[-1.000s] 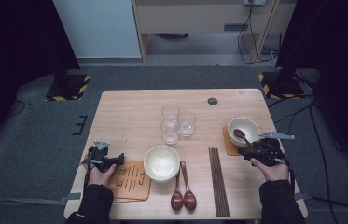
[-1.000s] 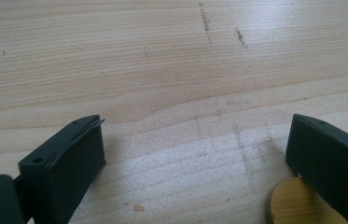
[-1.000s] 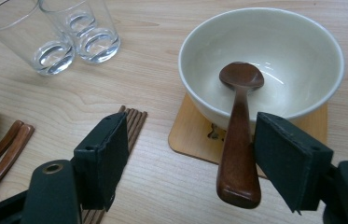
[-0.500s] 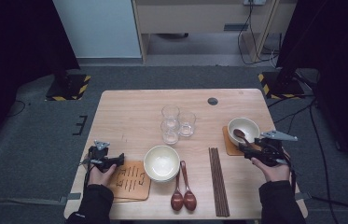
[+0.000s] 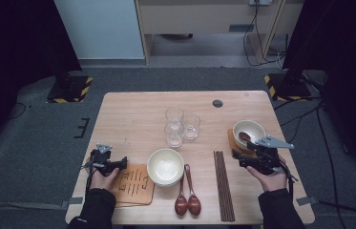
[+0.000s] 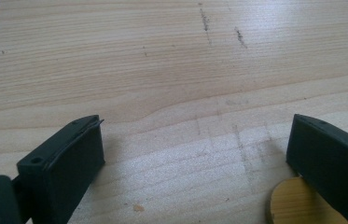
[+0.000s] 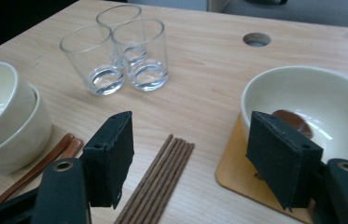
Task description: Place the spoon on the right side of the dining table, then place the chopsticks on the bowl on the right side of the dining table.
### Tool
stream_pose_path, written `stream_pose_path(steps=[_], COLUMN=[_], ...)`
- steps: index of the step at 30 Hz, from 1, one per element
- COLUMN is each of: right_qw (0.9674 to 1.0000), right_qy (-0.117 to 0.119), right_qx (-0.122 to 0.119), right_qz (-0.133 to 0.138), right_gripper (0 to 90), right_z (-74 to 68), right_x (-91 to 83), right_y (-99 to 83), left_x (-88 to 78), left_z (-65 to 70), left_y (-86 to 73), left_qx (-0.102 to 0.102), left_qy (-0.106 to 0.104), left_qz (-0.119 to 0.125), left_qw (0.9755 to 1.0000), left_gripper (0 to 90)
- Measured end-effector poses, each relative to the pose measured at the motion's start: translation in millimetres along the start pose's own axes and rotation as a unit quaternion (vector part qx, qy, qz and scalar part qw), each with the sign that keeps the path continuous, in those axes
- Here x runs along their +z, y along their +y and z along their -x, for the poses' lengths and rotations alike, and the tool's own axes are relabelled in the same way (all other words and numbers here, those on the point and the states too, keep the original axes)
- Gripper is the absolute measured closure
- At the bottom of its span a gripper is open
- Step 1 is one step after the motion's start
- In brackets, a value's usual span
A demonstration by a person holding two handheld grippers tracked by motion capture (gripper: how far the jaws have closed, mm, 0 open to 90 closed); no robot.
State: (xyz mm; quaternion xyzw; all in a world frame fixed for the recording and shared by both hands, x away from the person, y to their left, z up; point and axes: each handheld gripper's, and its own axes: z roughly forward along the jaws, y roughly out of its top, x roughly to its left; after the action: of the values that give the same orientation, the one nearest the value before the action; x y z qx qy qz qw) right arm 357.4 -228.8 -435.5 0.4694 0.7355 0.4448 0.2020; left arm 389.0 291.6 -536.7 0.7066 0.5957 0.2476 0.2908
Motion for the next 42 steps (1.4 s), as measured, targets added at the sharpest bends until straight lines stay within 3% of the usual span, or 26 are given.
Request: stream_pose_path(steps=[17, 42], right_qw=[0.9987, 0.9934], right_qy=[0.001, 0.0], right_qx=[-0.023, -0.035], right_qz=[-0.046, -0.11], right_gripper=[36.4, 47.1], right_z=[-17.6, -21.4], right_x=[18.2, 33.1], right_y=[-24.5, -56.3], left_x=[0.0, 0.4], left_z=[0.0, -0.8], left_y=[0.0, 0.1], left_qx=[0.0, -0.005], left_qy=[0.0, 0.004], left_qz=[0.0, -0.004], left_qw=[1.0, 1.0], left_gripper=[2.7, 0.3])
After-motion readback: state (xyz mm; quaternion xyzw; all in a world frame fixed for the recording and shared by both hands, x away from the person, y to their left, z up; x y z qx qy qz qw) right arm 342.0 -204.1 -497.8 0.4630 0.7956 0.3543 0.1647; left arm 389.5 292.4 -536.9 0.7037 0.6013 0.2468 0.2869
